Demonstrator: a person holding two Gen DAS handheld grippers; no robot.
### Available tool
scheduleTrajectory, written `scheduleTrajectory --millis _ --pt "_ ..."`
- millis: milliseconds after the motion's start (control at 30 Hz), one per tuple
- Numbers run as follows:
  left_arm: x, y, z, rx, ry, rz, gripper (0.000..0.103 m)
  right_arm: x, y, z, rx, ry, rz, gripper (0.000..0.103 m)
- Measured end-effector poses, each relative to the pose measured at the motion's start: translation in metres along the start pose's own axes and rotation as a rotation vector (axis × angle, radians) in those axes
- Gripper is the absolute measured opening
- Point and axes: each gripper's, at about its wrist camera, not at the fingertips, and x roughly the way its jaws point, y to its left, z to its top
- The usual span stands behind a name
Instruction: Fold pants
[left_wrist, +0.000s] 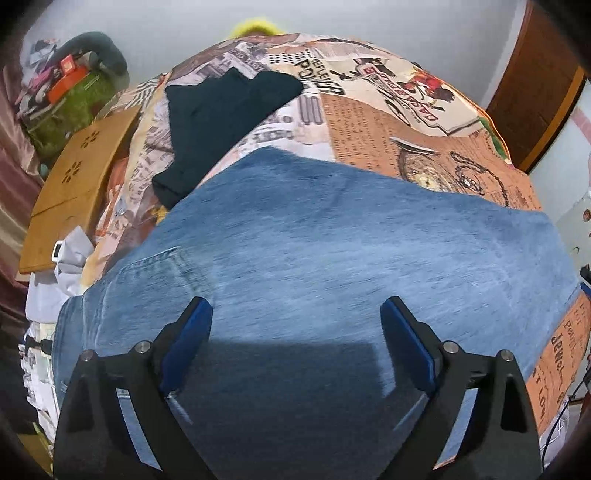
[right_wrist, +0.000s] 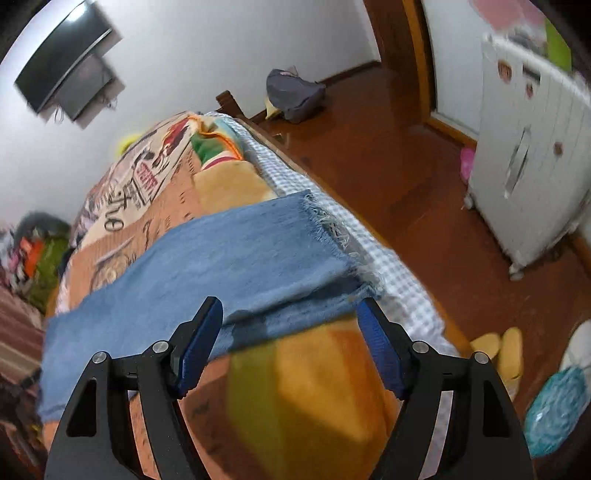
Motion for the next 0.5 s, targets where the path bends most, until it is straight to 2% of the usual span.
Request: scheduleTrajectory --millis 67,133,200,233,300,500 --pt "0.003 -0.009 0.003 0.003 0.009 -0.006 0.095 0.012 -0.005 0.005 0.018 0.022 0.016 0.068" --pt "0.005 -0.016 0.005 0.008 0.018 -0.014 0.096 0.022 -0.010 0.007 0.037 0.060 0.047 0.055" --pt "0.005 -0.025 0.007 0.024 0.016 -0.009 0.096 0.025 -0.011 0.009 0.040 0.073 0.081 0.037" --pt "0.006 -0.030 0.007 0.033 0.014 -0.008 0.096 0.024 -0.009 0.010 0.026 0.067 0.082 0.032" --pt "0.007 -0.039 0.009 0.044 0.014 -0.014 0.096 0.022 -0.003 0.012 -0.021 0.055 0.053 0.009" --pt "0.011 -0.060 0.011 0.064 0.022 -0.040 0.097 0.016 0.006 0.015 -0.143 0.009 -0.036 0.005"
